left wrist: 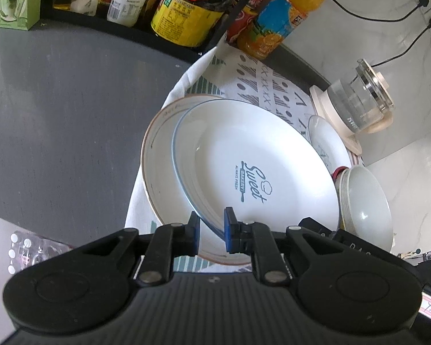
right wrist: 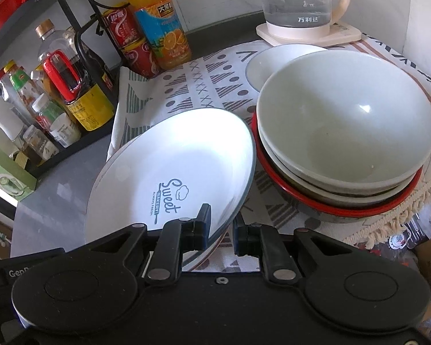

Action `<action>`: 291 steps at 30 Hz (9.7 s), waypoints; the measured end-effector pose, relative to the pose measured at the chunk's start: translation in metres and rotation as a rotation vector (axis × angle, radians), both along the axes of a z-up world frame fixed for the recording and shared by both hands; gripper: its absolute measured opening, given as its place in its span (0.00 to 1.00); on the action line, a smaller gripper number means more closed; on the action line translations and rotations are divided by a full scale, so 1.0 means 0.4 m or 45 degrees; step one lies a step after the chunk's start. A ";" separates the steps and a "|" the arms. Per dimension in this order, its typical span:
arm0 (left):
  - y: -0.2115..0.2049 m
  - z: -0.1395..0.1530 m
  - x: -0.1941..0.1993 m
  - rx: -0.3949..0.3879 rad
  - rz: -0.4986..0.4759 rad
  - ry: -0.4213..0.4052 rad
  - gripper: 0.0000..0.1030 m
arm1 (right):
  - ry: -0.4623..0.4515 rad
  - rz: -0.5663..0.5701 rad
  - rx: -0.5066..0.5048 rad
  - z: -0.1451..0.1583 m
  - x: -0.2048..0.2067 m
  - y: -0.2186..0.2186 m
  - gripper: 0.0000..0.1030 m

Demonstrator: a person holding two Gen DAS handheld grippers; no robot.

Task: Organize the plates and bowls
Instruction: 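Lift the 'Sweet' plate and carry it over the brown-flower plate, then lower the 'Sweet' plate onto the brown-flower plate, open both grippers, then move both grippers to the white 'Bakery' plate beside the kettle, then close both grippers on the rim of the 'Bakery' plate, then lift the 'Bakery' plate and carry it to the plate stack, then lower the 'Bakery' plate onto the 'Sweet' plate, open both grippers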

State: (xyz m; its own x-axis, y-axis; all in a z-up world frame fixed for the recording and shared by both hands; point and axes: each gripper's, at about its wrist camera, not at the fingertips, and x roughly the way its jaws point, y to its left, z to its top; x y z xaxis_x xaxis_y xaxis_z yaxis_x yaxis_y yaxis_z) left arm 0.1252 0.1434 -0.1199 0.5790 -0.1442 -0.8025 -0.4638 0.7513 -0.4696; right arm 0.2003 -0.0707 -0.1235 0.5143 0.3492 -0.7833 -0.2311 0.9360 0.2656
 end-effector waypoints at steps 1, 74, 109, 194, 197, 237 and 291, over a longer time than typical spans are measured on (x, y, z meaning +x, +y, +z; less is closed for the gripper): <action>-0.003 -0.002 -0.001 -0.001 -0.001 0.003 0.14 | -0.002 0.004 -0.005 0.000 0.000 0.000 0.14; 0.104 0.151 -0.024 0.186 0.009 -0.095 0.40 | -0.197 0.046 0.084 0.183 -0.061 -0.039 0.68; -0.194 0.200 0.347 0.171 -0.212 -0.159 0.41 | -0.219 -0.204 0.161 0.216 0.288 -0.352 0.95; -0.221 0.056 0.680 -0.062 -0.173 -0.105 0.11 | 0.032 0.156 0.367 0.132 0.655 -0.352 0.10; -0.206 0.071 0.651 -0.069 -0.163 -0.118 0.11 | 0.014 0.169 0.367 0.151 0.628 -0.332 0.11; 0.059 0.116 0.242 -0.040 -0.070 -0.127 0.11 | 0.037 0.226 0.274 0.142 0.232 -0.074 0.11; 0.066 -0.084 0.152 0.007 -0.086 0.120 0.15 | 0.025 0.278 -0.179 0.022 0.080 0.051 0.12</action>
